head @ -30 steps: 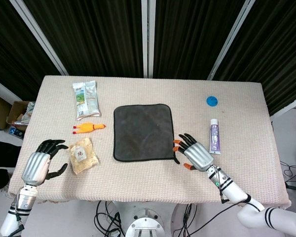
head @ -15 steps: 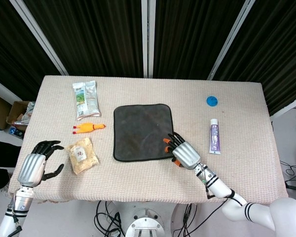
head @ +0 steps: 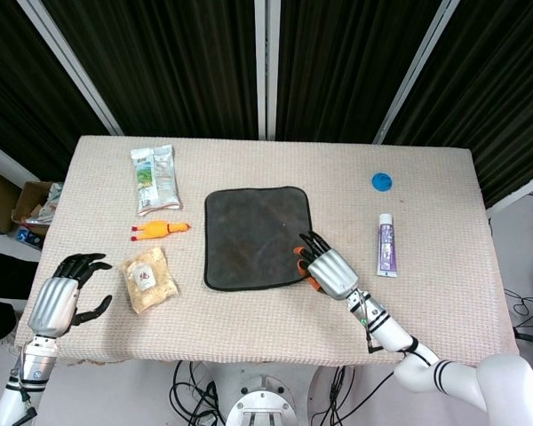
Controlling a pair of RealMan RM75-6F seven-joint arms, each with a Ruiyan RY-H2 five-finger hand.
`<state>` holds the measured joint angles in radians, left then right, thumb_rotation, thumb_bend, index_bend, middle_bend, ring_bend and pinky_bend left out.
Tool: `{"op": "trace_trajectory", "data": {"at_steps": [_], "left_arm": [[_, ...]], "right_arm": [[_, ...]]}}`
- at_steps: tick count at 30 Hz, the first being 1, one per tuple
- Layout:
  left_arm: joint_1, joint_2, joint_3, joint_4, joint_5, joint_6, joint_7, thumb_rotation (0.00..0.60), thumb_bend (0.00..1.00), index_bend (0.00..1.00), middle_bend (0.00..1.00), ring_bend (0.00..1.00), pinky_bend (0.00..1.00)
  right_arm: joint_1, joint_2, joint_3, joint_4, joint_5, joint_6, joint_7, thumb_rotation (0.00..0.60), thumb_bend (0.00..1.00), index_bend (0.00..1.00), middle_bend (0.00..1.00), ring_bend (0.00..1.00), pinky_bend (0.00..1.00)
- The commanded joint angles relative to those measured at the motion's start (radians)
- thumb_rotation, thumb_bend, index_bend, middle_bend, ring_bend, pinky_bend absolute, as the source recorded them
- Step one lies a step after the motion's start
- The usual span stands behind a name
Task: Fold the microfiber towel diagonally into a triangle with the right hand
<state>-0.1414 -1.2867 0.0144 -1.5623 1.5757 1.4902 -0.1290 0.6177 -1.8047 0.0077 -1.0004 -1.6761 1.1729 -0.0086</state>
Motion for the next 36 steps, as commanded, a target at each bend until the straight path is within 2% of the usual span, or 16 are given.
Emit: {"op": "trace_trajectory", "data": {"at_steps": [1, 9, 13, 16, 20, 25, 30, 36], "left_arm": [[0.002, 0.003, -0.001, 0.005, -0.002, 0.001, -0.002, 0.600, 0.28, 0.31, 0.21, 0.18, 0.16], [0.013, 0.014, -0.002, 0.020, -0.015, -0.001, -0.009, 0.600, 0.28, 0.31, 0.21, 0.18, 0.16], [0.022, 0.017, 0.001, 0.023, -0.018, 0.003, -0.011, 0.600, 0.28, 0.31, 0.21, 0.18, 0.16], [0.028, 0.016, 0.002, 0.025, -0.018, 0.008, -0.014, 0.600, 0.28, 0.31, 0.21, 0.18, 0.16], [0.033, 0.013, 0.002, 0.029, -0.018, 0.010, -0.018, 0.600, 0.28, 0.31, 0.21, 0.18, 0.16], [0.036, 0.016, 0.002, 0.028, -0.020, 0.007, -0.020, 0.600, 0.28, 0.31, 0.21, 0.18, 0.16], [0.044, 0.021, 0.002, 0.034, -0.027, 0.008, -0.027, 0.600, 0.28, 0.31, 0.21, 0.18, 0.16], [0.049, 0.025, 0.000, 0.043, -0.036, 0.003, -0.037, 0.600, 0.28, 0.31, 0.21, 0.18, 0.16]], "right_arm": [[-0.030, 0.069, -0.027, -0.077, -0.020, 0.047, -0.011, 0.600, 0.49, 0.74, 0.26, 0.02, 0.03], [-0.128, 0.354, -0.133, -0.405, -0.047, 0.114, -0.096, 0.600, 0.49, 0.75, 0.27, 0.02, 0.03], [-0.163, 0.452, -0.182, -0.509, -0.054, 0.114, -0.145, 0.600, 0.50, 0.76, 0.27, 0.02, 0.03], [-0.169, 0.503, -0.194, -0.572, -0.042, 0.087, -0.169, 0.600, 0.50, 0.76, 0.27, 0.02, 0.03], [-0.150, 0.499, -0.139, -0.593, -0.011, 0.064, -0.193, 0.600, 0.51, 0.76, 0.27, 0.02, 0.03], [-0.059, 0.414, -0.022, -0.567, 0.069, -0.060, -0.266, 0.600, 0.50, 0.76, 0.27, 0.02, 0.03], [0.057, 0.282, 0.085, -0.471, 0.167, -0.212, -0.336, 0.600, 0.50, 0.76, 0.27, 0.02, 0.03], [0.166, 0.139, 0.174, -0.318, 0.240, -0.300, -0.366, 0.600, 0.50, 0.76, 0.27, 0.02, 0.03]]}}
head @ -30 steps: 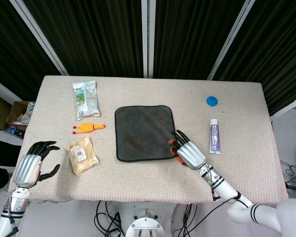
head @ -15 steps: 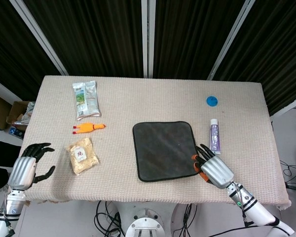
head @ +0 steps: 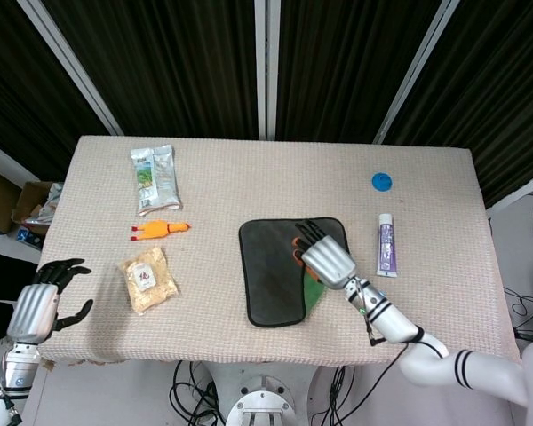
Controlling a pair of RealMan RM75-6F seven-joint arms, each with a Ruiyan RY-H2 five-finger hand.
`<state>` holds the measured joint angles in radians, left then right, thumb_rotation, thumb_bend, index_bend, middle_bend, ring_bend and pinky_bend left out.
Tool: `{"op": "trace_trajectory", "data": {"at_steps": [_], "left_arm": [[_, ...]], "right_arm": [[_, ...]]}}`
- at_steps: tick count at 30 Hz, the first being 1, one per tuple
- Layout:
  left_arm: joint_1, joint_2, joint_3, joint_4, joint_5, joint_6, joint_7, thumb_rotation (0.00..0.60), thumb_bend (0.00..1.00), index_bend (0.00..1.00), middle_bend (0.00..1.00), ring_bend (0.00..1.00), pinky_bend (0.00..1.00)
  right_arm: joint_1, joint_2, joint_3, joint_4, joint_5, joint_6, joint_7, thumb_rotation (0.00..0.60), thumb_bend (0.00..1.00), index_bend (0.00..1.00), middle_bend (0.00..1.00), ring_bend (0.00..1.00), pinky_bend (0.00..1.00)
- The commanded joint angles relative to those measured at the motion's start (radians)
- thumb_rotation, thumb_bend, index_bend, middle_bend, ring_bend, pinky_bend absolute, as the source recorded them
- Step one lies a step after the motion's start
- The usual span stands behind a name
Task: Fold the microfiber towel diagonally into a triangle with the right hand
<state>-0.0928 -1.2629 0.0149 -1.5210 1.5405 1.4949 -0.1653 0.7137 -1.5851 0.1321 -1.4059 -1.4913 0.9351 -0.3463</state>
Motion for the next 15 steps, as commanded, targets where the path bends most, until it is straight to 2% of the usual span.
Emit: {"op": "trace_trajectory", "data": {"at_steps": [1, 4, 15], "left_arm": [[0.001, 0.002, -0.001, 0.003, -0.002, -0.002, -0.001, 0.600, 0.28, 0.31, 0.21, 0.18, 0.16], [0.001, 0.005, -0.003, 0.004, -0.001, -0.004, -0.001, 0.600, 0.28, 0.31, 0.21, 0.18, 0.16], [0.004, 0.017, -0.009, 0.002, -0.003, -0.004, 0.000, 0.600, 0.28, 0.31, 0.21, 0.18, 0.16]], "right_arm": [[0.094, -0.108, 0.065, 0.121, 0.069, -0.081, -0.032, 0.600, 0.50, 0.76, 0.27, 0.02, 0.03], [0.150, -0.170, 0.091, 0.206, 0.084, -0.114, -0.037, 0.600, 0.50, 0.76, 0.26, 0.02, 0.03], [0.304, -0.329, 0.130, 0.453, 0.091, -0.165, -0.041, 0.600, 0.50, 0.75, 0.26, 0.02, 0.03]]}}
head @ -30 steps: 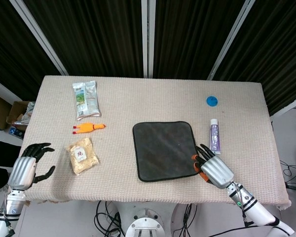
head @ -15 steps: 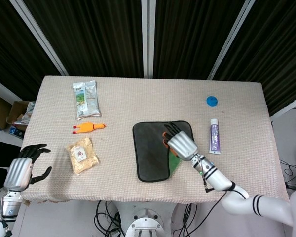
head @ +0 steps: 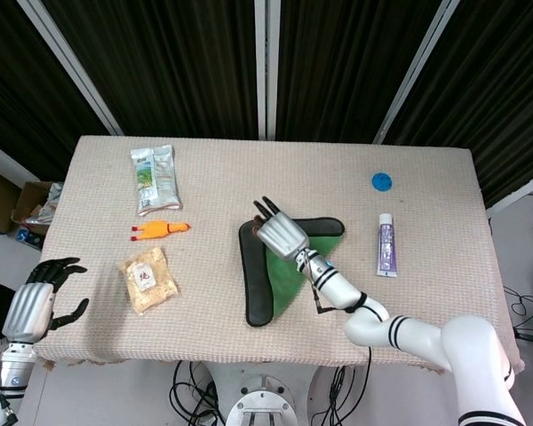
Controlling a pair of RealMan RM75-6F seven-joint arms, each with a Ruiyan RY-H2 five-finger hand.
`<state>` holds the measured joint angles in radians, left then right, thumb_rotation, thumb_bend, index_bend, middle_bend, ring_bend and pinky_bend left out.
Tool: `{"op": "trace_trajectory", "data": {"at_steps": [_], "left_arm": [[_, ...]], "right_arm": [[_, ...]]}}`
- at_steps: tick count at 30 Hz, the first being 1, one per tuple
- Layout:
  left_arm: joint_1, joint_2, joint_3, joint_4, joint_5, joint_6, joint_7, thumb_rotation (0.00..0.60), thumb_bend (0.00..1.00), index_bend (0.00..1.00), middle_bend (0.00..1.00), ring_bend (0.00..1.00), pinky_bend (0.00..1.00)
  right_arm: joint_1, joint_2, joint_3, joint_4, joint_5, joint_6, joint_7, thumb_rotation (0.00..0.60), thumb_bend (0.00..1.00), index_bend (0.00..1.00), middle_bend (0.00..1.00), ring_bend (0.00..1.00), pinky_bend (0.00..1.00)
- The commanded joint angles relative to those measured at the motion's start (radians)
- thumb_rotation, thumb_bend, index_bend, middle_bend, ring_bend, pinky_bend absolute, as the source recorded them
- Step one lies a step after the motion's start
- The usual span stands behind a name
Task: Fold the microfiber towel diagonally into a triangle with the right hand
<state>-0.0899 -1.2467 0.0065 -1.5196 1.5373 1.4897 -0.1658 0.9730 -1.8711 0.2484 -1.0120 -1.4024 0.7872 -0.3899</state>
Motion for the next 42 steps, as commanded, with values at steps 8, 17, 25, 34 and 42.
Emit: {"op": "trace_trajectory", "data": {"at_steps": [8, 17, 25, 34, 42], "left_arm": [[0.009, 0.003, 0.001, 0.003, -0.002, 0.004, -0.002, 0.600, 0.28, 0.31, 0.21, 0.18, 0.16], [0.016, 0.002, 0.002, 0.008, -0.002, 0.007, -0.009, 0.600, 0.28, 0.31, 0.21, 0.18, 0.16], [0.024, 0.002, 0.002, 0.011, -0.005, 0.011, -0.012, 0.600, 0.28, 0.30, 0.21, 0.18, 0.16], [0.032, 0.003, -0.001, 0.011, 0.009, 0.033, -0.011, 0.600, 0.28, 0.30, 0.21, 0.18, 0.16], [0.042, 0.004, 0.000, 0.007, 0.009, 0.042, -0.004, 0.600, 0.28, 0.30, 0.21, 0.18, 0.16]], "right_arm": [[0.135, -0.129, 0.018, 0.216, -0.001, -0.049, 0.005, 0.600, 0.50, 0.74, 0.26, 0.02, 0.03], [0.187, -0.203, 0.006, 0.361, 0.008, -0.084, 0.025, 0.600, 0.49, 0.71, 0.25, 0.02, 0.01], [0.202, -0.245, 0.020, 0.428, 0.035, -0.078, 0.051, 0.600, 0.13, 0.04, 0.14, 0.00, 0.00], [0.064, -0.071, 0.018, 0.192, 0.043, 0.090, 0.126, 0.600, 0.02, 0.00, 0.10, 0.00, 0.00], [-0.150, 0.260, -0.091, -0.118, 0.064, 0.120, 0.222, 0.600, 0.19, 0.13, 0.14, 0.00, 0.00]]}}
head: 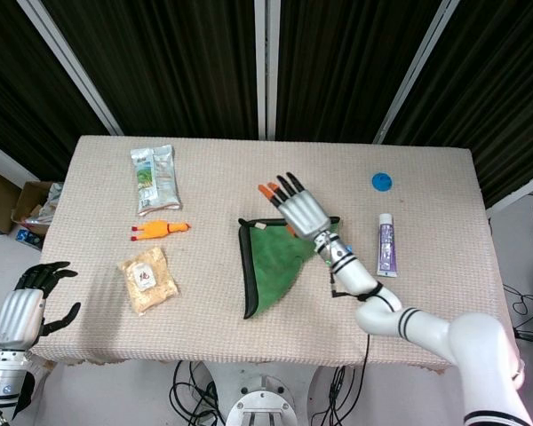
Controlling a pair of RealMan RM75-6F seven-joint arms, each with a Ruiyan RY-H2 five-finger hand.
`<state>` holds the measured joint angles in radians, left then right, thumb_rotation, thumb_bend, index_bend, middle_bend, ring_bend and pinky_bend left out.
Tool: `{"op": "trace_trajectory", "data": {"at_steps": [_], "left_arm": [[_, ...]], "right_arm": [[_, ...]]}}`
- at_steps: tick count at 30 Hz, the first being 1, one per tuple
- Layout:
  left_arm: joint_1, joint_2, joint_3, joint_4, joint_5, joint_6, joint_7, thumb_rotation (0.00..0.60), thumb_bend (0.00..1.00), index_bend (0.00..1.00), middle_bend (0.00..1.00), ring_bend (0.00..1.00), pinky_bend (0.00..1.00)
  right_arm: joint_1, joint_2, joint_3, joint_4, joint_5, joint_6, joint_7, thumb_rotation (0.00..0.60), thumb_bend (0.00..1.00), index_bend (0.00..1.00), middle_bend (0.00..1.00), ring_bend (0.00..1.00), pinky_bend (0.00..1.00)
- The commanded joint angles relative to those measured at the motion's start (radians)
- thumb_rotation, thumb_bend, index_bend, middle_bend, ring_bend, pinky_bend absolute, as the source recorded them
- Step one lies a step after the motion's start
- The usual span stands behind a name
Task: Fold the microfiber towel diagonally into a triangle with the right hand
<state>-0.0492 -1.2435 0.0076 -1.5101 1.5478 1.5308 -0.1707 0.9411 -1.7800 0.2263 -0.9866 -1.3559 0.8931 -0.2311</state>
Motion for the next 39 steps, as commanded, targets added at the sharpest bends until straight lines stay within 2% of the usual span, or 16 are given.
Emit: {"op": "trace_trajectory", "data": {"at_steps": [1, 4, 8, 17, 24, 33, 39], "left_arm": [[0.002, 0.001, -0.002, -0.005, -0.002, 0.001, 0.002, 0.600, 0.28, 0.30, 0.21, 0.18, 0.16], [0.002, 0.002, -0.004, -0.014, -0.003, 0.002, 0.009, 0.600, 0.28, 0.30, 0.21, 0.18, 0.16], [0.001, 0.007, -0.005, -0.029, 0.000, 0.002, 0.017, 0.600, 0.28, 0.31, 0.21, 0.18, 0.16], [0.004, 0.015, -0.004, -0.044, -0.005, -0.004, 0.025, 0.600, 0.28, 0.31, 0.21, 0.18, 0.16], [0.008, 0.018, -0.005, -0.046, -0.011, -0.006, 0.026, 0.600, 0.28, 0.31, 0.21, 0.18, 0.16], [0.009, 0.023, -0.004, -0.051, -0.001, -0.002, 0.015, 0.600, 0.28, 0.31, 0.21, 0.18, 0.16], [0.013, 0.023, -0.004, -0.046, 0.002, 0.005, 0.010, 0.600, 0.28, 0.31, 0.21, 0.18, 0.16]], "right_arm": [[-0.130, 0.193, -0.082, -0.152, 0.022, 0.002, 0.066, 0.600, 0.19, 0.16, 0.14, 0.00, 0.00], [-0.150, 0.231, -0.106, -0.148, 0.043, -0.039, 0.076, 0.600, 0.20, 0.18, 0.14, 0.00, 0.00], [-0.141, 0.220, -0.118, -0.103, 0.050, -0.096, 0.103, 0.600, 0.23, 0.21, 0.14, 0.00, 0.00], [-0.090, 0.100, -0.122, 0.104, 0.009, -0.152, 0.169, 0.600, 0.27, 0.30, 0.17, 0.00, 0.00], [-0.055, 0.006, -0.128, 0.262, -0.039, -0.155, 0.249, 0.600, 0.30, 0.47, 0.22, 0.00, 0.00], [-0.004, -0.106, -0.131, 0.471, -0.071, -0.183, 0.306, 0.600, 0.35, 0.63, 0.28, 0.00, 0.01], [0.008, -0.152, -0.112, 0.576, -0.060, -0.177, 0.296, 0.600, 0.37, 0.66, 0.29, 0.00, 0.01]]}}
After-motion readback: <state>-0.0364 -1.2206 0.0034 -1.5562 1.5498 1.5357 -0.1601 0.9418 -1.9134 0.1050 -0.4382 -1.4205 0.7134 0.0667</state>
